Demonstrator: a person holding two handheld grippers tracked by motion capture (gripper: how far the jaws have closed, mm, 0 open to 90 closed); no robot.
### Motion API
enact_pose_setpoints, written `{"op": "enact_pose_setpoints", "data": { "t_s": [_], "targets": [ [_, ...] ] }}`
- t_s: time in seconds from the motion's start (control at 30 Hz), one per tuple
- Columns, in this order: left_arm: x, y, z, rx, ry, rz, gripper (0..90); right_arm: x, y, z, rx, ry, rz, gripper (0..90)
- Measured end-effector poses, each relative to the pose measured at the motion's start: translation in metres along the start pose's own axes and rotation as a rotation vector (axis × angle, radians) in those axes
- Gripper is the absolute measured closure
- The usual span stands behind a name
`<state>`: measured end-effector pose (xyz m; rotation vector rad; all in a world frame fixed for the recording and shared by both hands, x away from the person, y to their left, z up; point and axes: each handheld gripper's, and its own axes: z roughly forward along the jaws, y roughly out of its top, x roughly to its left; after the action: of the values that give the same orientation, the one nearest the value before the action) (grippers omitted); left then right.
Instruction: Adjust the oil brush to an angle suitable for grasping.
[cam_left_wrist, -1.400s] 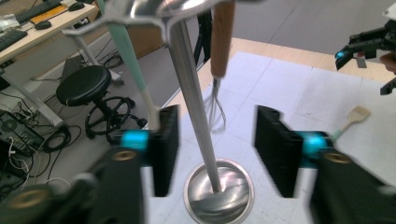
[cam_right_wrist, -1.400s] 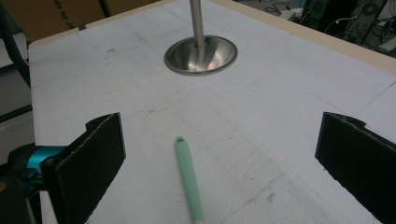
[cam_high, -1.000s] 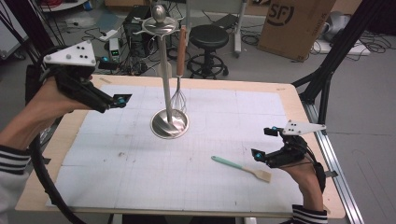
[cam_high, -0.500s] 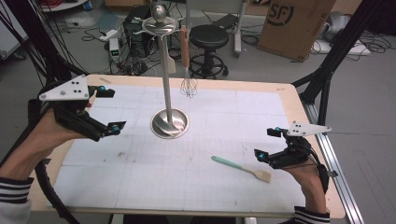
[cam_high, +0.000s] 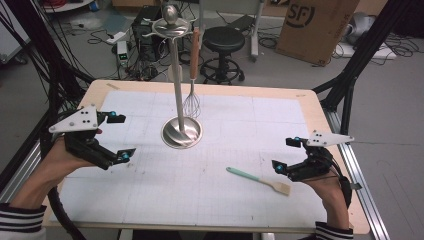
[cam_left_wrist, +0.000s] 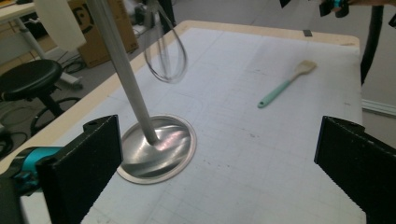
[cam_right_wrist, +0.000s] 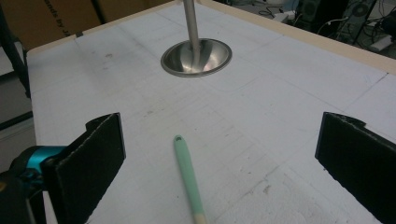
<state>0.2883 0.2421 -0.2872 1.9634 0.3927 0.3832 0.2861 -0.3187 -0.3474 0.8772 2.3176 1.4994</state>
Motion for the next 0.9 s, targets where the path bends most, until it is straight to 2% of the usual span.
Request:
{"op": "enact_pose_setpoints", "data": {
  "t_s": [0.13,0.3,0.4,0.57,0.67,0.8,0.83,0.9],
  "targets": [
    [-0.002,-0.010,0.005,0.026,-0.011,0.013,1.6,0.001,0.000,-0.002,-0.009,0.005,-0.001,0.4],
    [-0.005,-0.025,0.009,0.028,-0.038,0.001,1.6,0.001,0.002,-0.007,-0.020,0.004,0.000,0.4],
    [-0.008,-0.034,0.011,0.025,-0.034,-0.014,1.7,0.000,0.003,-0.010,-0.009,0.008,0.007,0.3],
    [-0.015,-0.051,0.008,-0.012,-0.025,-0.026,1.6,-0.004,0.007,-0.013,0.015,0.012,0.017,0.4],
    [-0.017,-0.059,0.007,0.002,-0.026,-0.024,1.6,-0.004,0.012,-0.014,0.044,0.011,0.011,0.4],
    [-0.017,-0.068,0.005,0.002,-0.024,-0.028,1.6,-0.005,0.020,-0.020,0.038,0.047,0.016,0.4],
    [-0.016,-0.069,0.006,0.009,-0.032,-0.041,1.6,-0.006,0.022,-0.022,0.033,0.047,0.021,0.4],
    [-0.015,-0.071,0.006,0.040,-0.019,-0.036,1.7,-0.009,0.026,-0.025,0.032,0.045,0.034,0.4]
  ]
}}
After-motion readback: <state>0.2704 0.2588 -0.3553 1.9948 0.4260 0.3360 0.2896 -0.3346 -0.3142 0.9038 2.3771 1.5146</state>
